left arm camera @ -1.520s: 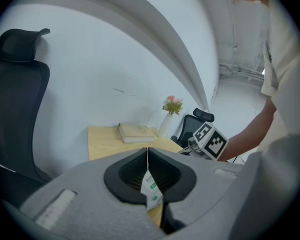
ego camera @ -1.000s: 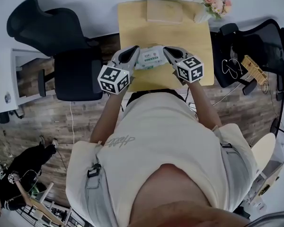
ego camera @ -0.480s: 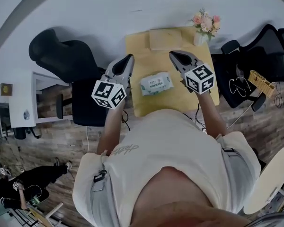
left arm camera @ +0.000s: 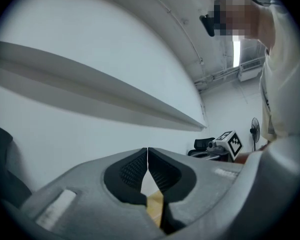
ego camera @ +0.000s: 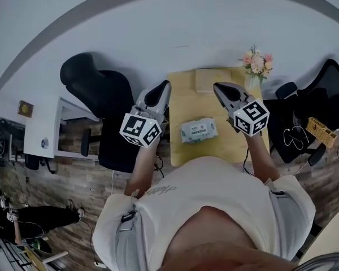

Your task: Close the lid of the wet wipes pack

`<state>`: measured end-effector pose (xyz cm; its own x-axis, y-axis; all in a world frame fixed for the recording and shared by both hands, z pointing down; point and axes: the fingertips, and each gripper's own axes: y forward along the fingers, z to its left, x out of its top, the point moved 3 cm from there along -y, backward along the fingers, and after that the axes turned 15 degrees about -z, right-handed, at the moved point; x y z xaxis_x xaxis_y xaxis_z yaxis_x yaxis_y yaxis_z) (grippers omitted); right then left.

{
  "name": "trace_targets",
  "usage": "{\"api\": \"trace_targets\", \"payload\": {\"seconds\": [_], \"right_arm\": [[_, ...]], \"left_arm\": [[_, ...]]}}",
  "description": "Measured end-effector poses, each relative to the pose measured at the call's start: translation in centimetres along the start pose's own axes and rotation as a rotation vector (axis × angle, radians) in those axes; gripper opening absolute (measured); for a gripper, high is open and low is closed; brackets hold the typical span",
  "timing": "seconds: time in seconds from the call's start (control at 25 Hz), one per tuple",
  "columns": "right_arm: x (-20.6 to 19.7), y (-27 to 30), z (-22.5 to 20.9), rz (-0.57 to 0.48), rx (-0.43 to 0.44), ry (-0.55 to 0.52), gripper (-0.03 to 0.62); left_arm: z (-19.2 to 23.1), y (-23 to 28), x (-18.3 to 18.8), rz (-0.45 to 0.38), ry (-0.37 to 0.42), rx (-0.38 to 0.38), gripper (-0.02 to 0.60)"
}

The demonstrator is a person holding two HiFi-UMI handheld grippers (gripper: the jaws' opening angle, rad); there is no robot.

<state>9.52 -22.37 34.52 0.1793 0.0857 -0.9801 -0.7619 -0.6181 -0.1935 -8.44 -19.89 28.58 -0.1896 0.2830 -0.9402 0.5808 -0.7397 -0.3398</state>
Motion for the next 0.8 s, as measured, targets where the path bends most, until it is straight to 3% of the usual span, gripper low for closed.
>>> {"api": "trace_targets", "payload": {"seconds": [0.2, 0.44, 0.52, 0.68, 0.8], "right_arm": [[3.0, 0.3, 0.6, -0.073, 0.013, -0.030, 0.002], [3.7, -0.4, 1.1, -0.062, -0.032, -0.207, 0.002], [3.3, -0.6, 0.9, -0.047, -0.040, -0.207, 0.002], [2.9, -0.6, 1.0, -0.046, -0.044, -0.145, 0.002], [2.8, -0.6, 1.2, -0.038, -0.045, -0.144, 0.003]], "left_arm": [[0.5, 0.1, 0.0, 0.015, 0.074, 0.035, 0.017], [-0.5, -1.0, -0.8, 0.063, 0.146, 0.045, 0.017], [-0.7, -1.4, -1.3, 0.078, 0.130, 0.048, 0.017], [-0.1, -2.1, -2.1, 0.076, 0.023, 0.066, 0.017], [0.1, -3.0, -2.9, 0.098, 0.023, 0.091, 0.017]]}}
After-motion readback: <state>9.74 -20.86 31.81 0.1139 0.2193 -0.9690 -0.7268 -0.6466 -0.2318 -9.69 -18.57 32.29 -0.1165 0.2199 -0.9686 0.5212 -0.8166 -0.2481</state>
